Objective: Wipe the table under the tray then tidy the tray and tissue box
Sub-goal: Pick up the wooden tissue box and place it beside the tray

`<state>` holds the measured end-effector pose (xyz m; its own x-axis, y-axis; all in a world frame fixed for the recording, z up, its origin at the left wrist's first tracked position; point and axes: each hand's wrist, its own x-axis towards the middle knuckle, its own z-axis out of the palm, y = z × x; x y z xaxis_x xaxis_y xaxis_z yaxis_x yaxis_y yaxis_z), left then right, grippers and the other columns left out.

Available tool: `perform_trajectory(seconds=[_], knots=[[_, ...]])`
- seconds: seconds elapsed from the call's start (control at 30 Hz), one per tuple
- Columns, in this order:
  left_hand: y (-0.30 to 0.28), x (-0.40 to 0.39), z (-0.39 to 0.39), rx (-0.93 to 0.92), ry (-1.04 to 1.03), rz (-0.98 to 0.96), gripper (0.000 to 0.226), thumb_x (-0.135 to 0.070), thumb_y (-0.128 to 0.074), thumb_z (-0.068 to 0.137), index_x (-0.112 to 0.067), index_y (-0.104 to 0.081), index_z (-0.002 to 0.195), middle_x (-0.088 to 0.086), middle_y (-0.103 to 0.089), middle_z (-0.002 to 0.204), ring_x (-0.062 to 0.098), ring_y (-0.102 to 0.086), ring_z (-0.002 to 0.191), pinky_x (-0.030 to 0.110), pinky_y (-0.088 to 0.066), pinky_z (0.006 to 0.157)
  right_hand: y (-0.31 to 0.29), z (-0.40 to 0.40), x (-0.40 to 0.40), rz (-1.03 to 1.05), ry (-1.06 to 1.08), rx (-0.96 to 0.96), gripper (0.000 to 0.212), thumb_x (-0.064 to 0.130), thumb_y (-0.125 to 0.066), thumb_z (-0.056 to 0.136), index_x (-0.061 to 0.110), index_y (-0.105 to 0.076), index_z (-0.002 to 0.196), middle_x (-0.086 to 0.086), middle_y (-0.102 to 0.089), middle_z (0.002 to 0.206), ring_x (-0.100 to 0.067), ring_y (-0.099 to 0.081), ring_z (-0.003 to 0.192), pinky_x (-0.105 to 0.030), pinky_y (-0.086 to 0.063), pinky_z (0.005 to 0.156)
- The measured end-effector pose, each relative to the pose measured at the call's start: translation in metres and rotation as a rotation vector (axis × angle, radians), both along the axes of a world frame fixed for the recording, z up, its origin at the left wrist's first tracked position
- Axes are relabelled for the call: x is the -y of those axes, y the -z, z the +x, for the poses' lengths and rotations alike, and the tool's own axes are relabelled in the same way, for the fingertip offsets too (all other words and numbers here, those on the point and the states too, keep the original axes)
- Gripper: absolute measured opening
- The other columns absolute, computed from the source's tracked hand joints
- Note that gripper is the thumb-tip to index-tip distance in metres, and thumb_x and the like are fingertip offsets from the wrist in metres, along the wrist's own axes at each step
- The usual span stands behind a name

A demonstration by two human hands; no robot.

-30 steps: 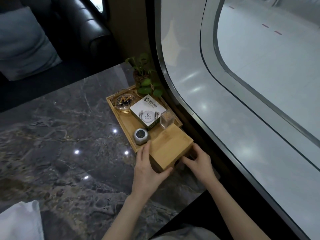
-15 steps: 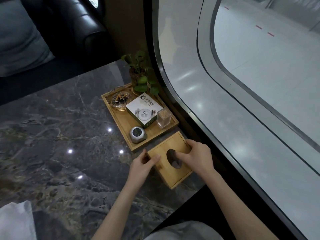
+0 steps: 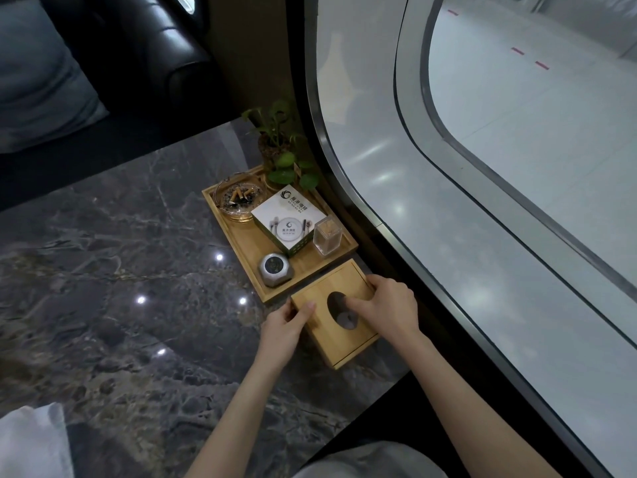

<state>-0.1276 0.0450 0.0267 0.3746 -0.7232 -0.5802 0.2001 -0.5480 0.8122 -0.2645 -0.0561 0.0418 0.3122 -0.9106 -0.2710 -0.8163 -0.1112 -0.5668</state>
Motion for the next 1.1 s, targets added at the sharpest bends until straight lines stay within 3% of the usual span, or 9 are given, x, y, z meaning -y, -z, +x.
perform_trajectory(seconds=[0.23, 0.33, 0.47, 0.57, 0.73, 0.93, 1.1], knots=[[0.007, 0.001, -0.001, 0.010, -0.021, 0.009, 0.036, -0.036, -0.058, 0.084, -0.018, -0.059, 0.114, -0.004, -0.064, 0.108, 0.019, -0.058, 0.109, 0.047, -0.044, 0.101, 0.002, 0.002, 0.000, -0.007, 0.009, -0.011, 0.041, 0.043, -0.067, 0.074, 0.016, -0.062, 0.105, 0.003, -0.064, 0.079, -0.010, -0.058, 0.067, -0.019, -0.045, 0.053], [0.007, 0.002, -0.002, 0.011, -0.019, 0.005, 0.042, -0.036, -0.055, 0.085, -0.014, -0.055, 0.121, -0.006, -0.061, 0.105, 0.018, -0.055, 0.109, 0.039, -0.043, 0.100, 0.003, 0.003, -0.001, -0.005, 0.012, -0.013, 0.045, 0.044, -0.067, 0.074, 0.016, -0.060, 0.109, 0.004, -0.063, 0.082, -0.010, -0.059, 0.072, -0.025, -0.052, 0.061], [0.009, 0.000, -0.003, -0.140, -0.058, 0.099, 0.045, -0.034, -0.056, 0.086, -0.012, -0.050, 0.125, -0.005, -0.057, 0.100, 0.017, -0.053, 0.097, 0.034, -0.046, 0.089, 0.004, -0.003, -0.003, 0.072, 0.048, 0.072, 0.059, 0.043, -0.068, 0.075, 0.019, -0.048, 0.124, 0.001, -0.062, 0.110, -0.011, -0.057, 0.094, -0.031, -0.055, 0.078], [0.009, -0.007, -0.005, -0.191, 0.029, 0.099, 0.046, -0.023, -0.061, 0.084, -0.014, -0.046, 0.127, -0.002, -0.059, 0.108, 0.012, -0.057, 0.094, 0.031, -0.051, 0.082, 0.002, -0.008, -0.005, 0.005, 0.011, 0.082, 0.055, 0.036, -0.067, 0.077, 0.018, -0.047, 0.124, 0.000, -0.057, 0.122, -0.013, -0.053, 0.108, -0.032, -0.052, 0.088], [0.010, 0.002, -0.004, -0.120, 0.017, 0.014, 0.049, -0.021, -0.064, 0.082, -0.016, -0.048, 0.128, -0.005, -0.065, 0.106, 0.014, -0.062, 0.101, 0.041, -0.049, 0.095, 0.003, -0.003, 0.001, -0.149, -0.029, 0.022, 0.043, 0.035, -0.063, 0.082, 0.017, -0.051, 0.119, -0.001, -0.058, 0.116, -0.015, -0.052, 0.105, -0.031, -0.049, 0.085], [0.006, 0.025, -0.010, -0.120, -0.002, -0.023, 0.043, -0.018, -0.060, 0.085, -0.017, -0.047, 0.127, -0.002, -0.062, 0.108, 0.013, -0.061, 0.098, 0.035, -0.052, 0.087, 0.015, 0.004, 0.002, -0.477, -0.113, -0.077, 0.020, 0.015, -0.068, 0.080, 0.003, -0.067, 0.096, -0.014, -0.066, 0.103, -0.029, -0.060, 0.098, -0.038, -0.055, 0.077], [0.004, 0.033, -0.017, -0.138, -0.017, -0.028, 0.046, -0.017, -0.057, 0.087, -0.015, -0.043, 0.131, 0.004, -0.057, 0.118, 0.016, -0.058, 0.100, 0.034, -0.054, 0.083, 0.019, 0.003, 0.007, -0.540, -0.130, -0.076, 0.017, 0.006, -0.071, 0.076, 0.002, -0.069, 0.091, -0.014, -0.070, 0.092, -0.030, -0.065, 0.089, -0.038, -0.057, 0.074]])
